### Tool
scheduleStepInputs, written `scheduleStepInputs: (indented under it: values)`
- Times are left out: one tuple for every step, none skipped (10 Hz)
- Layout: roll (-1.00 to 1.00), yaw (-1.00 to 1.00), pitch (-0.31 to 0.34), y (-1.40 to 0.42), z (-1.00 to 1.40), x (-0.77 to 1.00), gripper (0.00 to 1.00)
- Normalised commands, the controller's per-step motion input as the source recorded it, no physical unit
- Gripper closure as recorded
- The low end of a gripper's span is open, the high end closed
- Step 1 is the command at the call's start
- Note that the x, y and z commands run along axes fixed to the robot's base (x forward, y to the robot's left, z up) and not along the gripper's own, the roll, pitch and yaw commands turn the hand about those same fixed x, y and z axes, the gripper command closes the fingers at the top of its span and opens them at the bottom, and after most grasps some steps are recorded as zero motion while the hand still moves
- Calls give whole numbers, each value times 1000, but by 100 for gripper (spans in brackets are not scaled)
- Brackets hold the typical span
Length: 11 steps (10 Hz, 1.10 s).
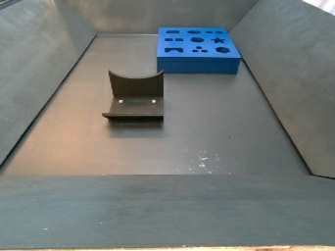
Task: Pick up the double-square object. Move to above the board. Insert the double-square object.
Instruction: Move to above the board.
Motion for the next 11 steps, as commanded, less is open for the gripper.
scheduleStepInputs:
  values:
    - [-12,6,97,-1000,-78,464,100]
    - [-14,9,78,-1000,-78,477,100]
    - [-5,7,65,-1000,-77,485,100]
    - [-20,6,52,-1000,-75,493,100]
    - [2,8,38,-1000,-76,503,100]
    - [6,14,36,-1000,-76,520,100]
    - [15,11,32,-1000,-75,552,100]
    - [36,9,31,-967,-77,554,100]
    - [49,3,33,-769,-63,469,100]
    - [70,10,35,-321,-23,247,100]
    - [72,6,35,-185,-6,164,100]
